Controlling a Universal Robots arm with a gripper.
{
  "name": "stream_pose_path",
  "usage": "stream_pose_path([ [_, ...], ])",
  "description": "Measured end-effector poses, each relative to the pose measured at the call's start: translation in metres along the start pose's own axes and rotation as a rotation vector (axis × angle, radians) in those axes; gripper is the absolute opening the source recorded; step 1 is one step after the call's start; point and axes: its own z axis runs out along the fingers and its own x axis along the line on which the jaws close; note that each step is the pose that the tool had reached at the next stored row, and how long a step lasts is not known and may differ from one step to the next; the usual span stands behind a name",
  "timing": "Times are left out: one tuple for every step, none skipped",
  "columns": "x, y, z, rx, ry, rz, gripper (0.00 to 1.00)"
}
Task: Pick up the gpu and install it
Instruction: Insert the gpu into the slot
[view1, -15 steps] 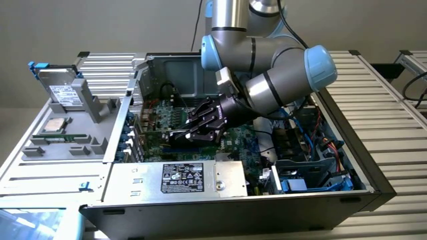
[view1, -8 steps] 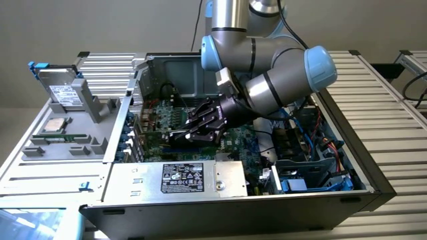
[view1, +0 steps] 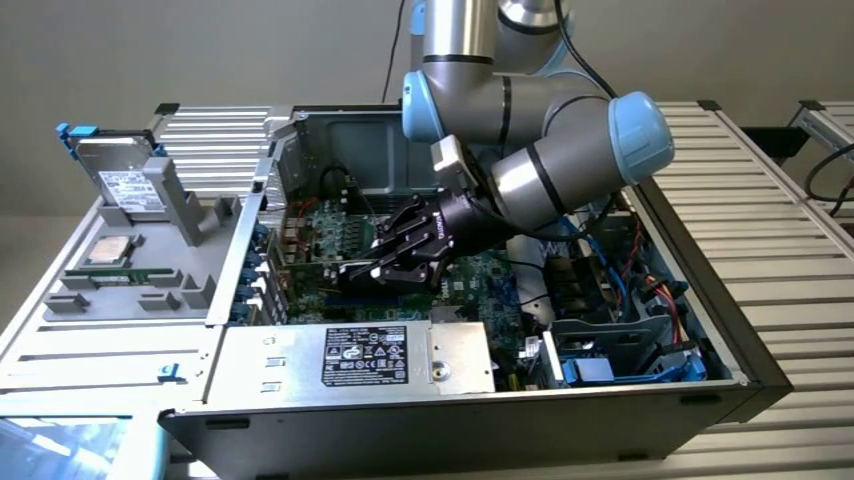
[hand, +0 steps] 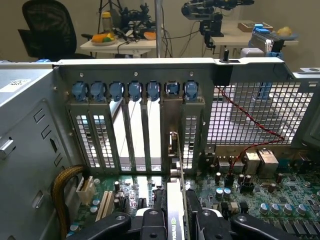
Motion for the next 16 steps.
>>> stream_pose_path([
  [0.0,0.0002,0.0,0.0002,-0.0001,0.0,0.28],
  [0.0,0.0003,0.0,0.0002,0.0,0.0,0.28],
  [0.0,0.0008,0.0002,0.001,-0.0002,0.0,0.28],
  [0.0,0.0008,0.0002,0.0009,-0.0002,0.0,0.28],
  [0.0,0.0009,0.0005,0.001,-0.0002,0.0,0.28],
  [0.0001,0.0013,0.001,0.0013,0.0,0.0,0.28],
  [0.0,0.0018,0.0017,0.0019,0.0002,0.0,0.28],
  [0.0001,0.0022,0.0021,0.0028,0.0003,0.0,0.28],
  [0.0001,0.0022,0.0022,0.0031,0.0001,0.0,0.28],
  [0.0001,0.0022,0.0023,0.0032,-0.0001,0.0,0.28],
  [0.0001,0.0022,0.0023,0.0032,-0.0002,0.0,0.28],
  [0.0,0.0022,0.0023,0.0032,-0.0002,0.0,0.28],
  [0.0,0.0022,0.0023,0.0032,-0.0002,0.0,0.28],
  [0.0,0.0022,0.0023,0.0032,-0.0002,0.0,0.28],
  [0.0,0.0022,0.0023,0.0032,-0.0002,0.0,0.28],
  [0.0,0.0022,0.0023,0.0032,-0.0002,0.0,0.28],
])
